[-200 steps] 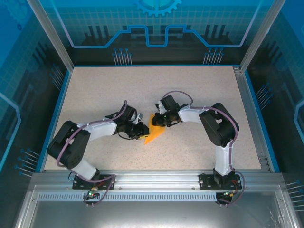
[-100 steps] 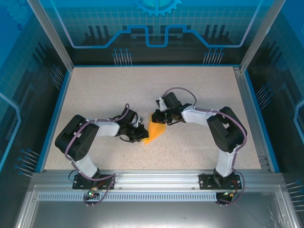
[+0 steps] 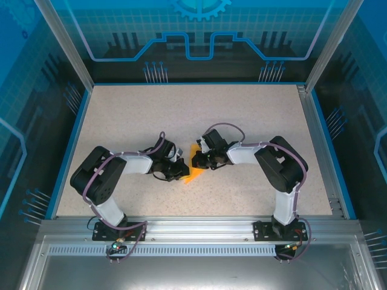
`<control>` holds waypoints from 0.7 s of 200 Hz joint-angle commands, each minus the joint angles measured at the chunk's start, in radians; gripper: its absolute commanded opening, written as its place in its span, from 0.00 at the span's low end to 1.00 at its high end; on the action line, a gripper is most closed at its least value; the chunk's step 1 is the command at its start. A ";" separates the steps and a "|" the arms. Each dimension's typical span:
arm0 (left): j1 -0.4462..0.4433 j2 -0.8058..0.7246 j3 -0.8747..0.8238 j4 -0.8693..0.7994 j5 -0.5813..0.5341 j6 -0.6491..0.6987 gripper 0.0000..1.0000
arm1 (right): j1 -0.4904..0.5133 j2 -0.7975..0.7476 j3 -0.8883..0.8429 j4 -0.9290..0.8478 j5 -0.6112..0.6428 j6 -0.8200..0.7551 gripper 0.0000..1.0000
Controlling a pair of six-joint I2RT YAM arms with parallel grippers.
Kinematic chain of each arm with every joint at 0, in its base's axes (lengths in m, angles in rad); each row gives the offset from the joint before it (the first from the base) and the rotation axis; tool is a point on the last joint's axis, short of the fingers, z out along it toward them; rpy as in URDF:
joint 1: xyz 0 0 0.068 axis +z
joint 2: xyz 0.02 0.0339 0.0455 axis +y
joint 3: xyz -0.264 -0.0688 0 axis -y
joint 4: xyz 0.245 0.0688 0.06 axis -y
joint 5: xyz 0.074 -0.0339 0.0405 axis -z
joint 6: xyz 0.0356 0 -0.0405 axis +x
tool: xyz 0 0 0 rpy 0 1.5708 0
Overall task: Fold a paper plane with a square sheet of paper (pick it up from the middle)
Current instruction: Fourth fold the wing at the center of the table.
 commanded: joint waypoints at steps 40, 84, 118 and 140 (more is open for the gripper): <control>-0.019 0.042 -0.044 -0.091 -0.043 0.016 0.04 | -0.139 0.056 -0.010 0.060 0.038 -0.013 0.01; -0.021 0.049 -0.045 -0.098 -0.030 0.029 0.04 | -0.239 0.102 0.092 0.005 0.005 -0.059 0.02; -0.027 0.053 -0.045 -0.097 -0.023 0.031 0.05 | -0.280 0.123 0.144 -0.043 0.001 -0.084 0.03; -0.030 0.054 -0.043 -0.098 -0.024 0.026 0.04 | -0.291 0.123 0.173 -0.083 0.014 -0.100 0.03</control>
